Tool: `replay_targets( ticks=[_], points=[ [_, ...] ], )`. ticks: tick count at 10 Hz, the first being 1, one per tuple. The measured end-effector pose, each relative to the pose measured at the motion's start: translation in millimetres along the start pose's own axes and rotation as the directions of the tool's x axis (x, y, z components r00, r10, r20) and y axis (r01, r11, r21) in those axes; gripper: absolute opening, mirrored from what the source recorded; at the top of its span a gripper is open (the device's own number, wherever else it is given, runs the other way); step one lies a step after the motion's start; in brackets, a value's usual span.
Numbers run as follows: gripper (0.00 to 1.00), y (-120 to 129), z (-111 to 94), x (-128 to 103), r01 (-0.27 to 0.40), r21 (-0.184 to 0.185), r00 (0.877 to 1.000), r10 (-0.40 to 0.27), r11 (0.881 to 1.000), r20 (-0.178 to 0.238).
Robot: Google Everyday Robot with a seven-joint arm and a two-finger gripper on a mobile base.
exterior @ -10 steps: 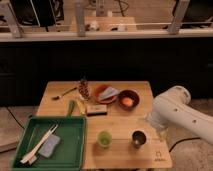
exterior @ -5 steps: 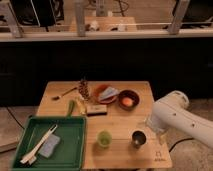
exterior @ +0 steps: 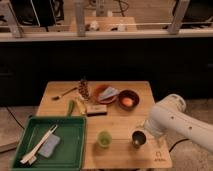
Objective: Stack cups into tray
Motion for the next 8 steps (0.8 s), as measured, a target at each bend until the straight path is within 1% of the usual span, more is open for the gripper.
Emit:
replay_targets(
  ticks=[1,2,3,4,5,6,8],
  points=[
    [0.80,0.7,2.1,-1.1,0.003,-0.001,1.000,-0.003,1.000,0.003],
    [0.80,0.3,1.8,-1.9,0.014,0.007,1.000,-0.015,1.000,0.003],
    [0.80,-1.0,-2.7,-2.4,0.026,0.028,1.000,-0.026,0.999,0.006],
    [0.80,-3.6,-6.7,-6.4,0.070,0.061,0.997,-0.071,0.996,0.011],
    [0.80,-5.0,-9.8,-10.2,0.129,0.086,0.991,-0.131,0.988,0.012],
    [0.80,-6.3,-10.7,-13.5,0.172,0.101,0.985,-0.174,0.980,0.011],
    [0.80,-12.4,-11.4,-23.9,0.296,0.132,0.954,-0.300,0.946,0.008]
  ],
)
